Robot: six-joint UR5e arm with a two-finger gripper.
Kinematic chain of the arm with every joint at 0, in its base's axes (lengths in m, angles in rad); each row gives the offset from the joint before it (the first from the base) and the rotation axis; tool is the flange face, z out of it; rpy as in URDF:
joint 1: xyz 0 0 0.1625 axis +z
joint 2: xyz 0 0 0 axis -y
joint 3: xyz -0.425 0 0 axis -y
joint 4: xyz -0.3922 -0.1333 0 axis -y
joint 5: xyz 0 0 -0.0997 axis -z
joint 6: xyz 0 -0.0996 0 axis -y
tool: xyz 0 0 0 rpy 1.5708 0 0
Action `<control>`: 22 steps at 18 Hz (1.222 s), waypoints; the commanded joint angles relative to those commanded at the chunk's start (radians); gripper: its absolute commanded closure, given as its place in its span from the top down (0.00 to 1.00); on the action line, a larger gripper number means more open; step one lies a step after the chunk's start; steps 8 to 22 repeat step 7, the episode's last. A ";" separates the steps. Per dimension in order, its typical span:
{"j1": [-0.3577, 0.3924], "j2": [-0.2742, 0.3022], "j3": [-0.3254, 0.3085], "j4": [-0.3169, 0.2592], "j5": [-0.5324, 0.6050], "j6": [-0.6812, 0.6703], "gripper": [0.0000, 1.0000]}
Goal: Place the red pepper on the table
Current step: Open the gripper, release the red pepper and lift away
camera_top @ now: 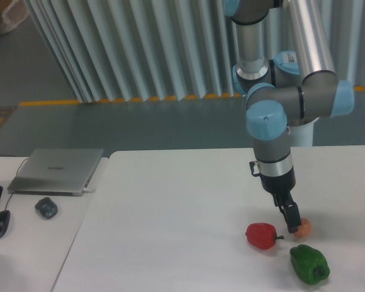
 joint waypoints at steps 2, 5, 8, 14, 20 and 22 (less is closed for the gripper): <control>-0.005 -0.002 -0.002 -0.005 0.006 -0.003 1.00; -0.003 0.000 -0.008 -0.002 0.000 -0.003 1.00; -0.002 0.000 -0.015 0.002 -0.003 -0.003 1.00; -0.002 0.000 -0.015 0.002 -0.003 -0.003 1.00; -0.002 0.000 -0.015 0.002 -0.003 -0.003 1.00; -0.002 0.000 -0.015 0.002 -0.003 -0.003 1.00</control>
